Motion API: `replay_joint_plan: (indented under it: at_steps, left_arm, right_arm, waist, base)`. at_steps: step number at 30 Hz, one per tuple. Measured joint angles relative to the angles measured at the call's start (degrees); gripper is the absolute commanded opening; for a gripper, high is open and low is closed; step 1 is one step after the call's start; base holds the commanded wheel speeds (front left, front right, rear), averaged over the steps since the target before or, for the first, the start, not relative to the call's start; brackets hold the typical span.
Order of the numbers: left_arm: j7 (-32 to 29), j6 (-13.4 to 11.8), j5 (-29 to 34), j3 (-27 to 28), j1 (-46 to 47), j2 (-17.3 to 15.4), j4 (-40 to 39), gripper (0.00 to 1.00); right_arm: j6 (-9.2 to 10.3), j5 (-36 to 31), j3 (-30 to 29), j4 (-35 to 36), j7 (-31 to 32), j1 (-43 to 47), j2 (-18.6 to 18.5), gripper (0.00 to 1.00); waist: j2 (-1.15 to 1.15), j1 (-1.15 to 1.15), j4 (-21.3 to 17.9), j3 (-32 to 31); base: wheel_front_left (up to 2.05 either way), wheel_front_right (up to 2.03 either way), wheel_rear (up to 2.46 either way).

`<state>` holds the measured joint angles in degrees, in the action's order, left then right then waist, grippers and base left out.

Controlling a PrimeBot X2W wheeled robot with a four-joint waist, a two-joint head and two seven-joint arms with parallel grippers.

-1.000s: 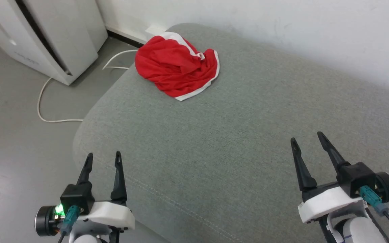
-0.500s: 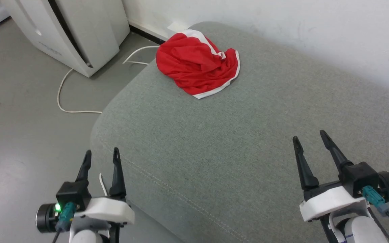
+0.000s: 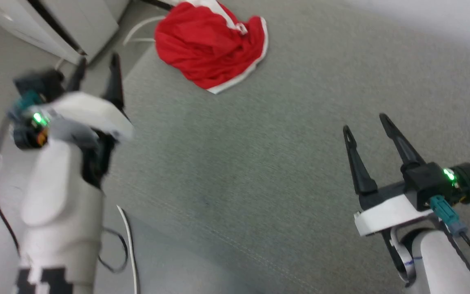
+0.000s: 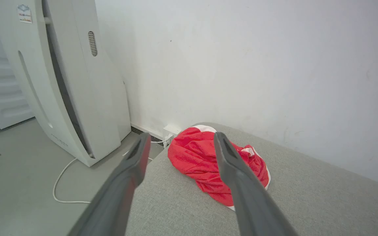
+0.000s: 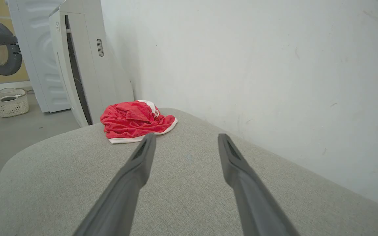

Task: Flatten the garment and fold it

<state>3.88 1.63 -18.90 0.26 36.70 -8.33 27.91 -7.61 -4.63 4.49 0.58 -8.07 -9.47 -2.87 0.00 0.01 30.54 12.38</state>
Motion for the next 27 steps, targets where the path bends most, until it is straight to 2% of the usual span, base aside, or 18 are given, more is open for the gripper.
replay_joint_plan:
  at_steps: [7,14,17,23,27]
  left_arm:
    - [-7.4,2.4,-4.6,3.4,14.3,-5.7,8.9,1.0]
    - [-15.8,2.6,-7.8,5.9,20.9,-10.6,15.3,1.0]
    - [-18.8,1.4,-10.2,8.0,22.5,-11.6,17.1,1.0]
    - [-26.0,-2.9,-13.0,9.8,22.6,-11.1,18.4,1.0]
    - [-29.7,-5.7,-13.5,11.2,22.6,-13.6,16.4,1.0]
  right_arm:
    - [0.01,-1.0,1.5,2.6,0.4,-4.5,0.0,1.0]
    - [0.02,-0.4,1.7,4.0,-0.6,-7.5,0.0,1.0]
    - [0.02,-0.2,1.8,4.7,-1.1,-8.2,0.0,1.0]
    - [0.02,0.7,1.8,5.0,-2.1,-8.3,0.0,1.0]
    - [0.0,1.8,2.6,5.0,-3.2,-9.1,0.3,1.0]
  waist:
    - [0.0,0.01,-5.2,8.3]
    - [0.0,0.0,-11.7,16.6]
    - [0.0,0.01,-14.4,19.9]
    - [0.0,0.0,-19.4,25.2]
    - [0.0,-0.04,-22.5,27.3]
  base:
    - [0.0,0.0,0.0]
    - [0.0,0.0,0.0]
    - [0.0,0.0,0.0]
    - [0.0,0.0,0.0]
    - [0.0,0.0,0.0]
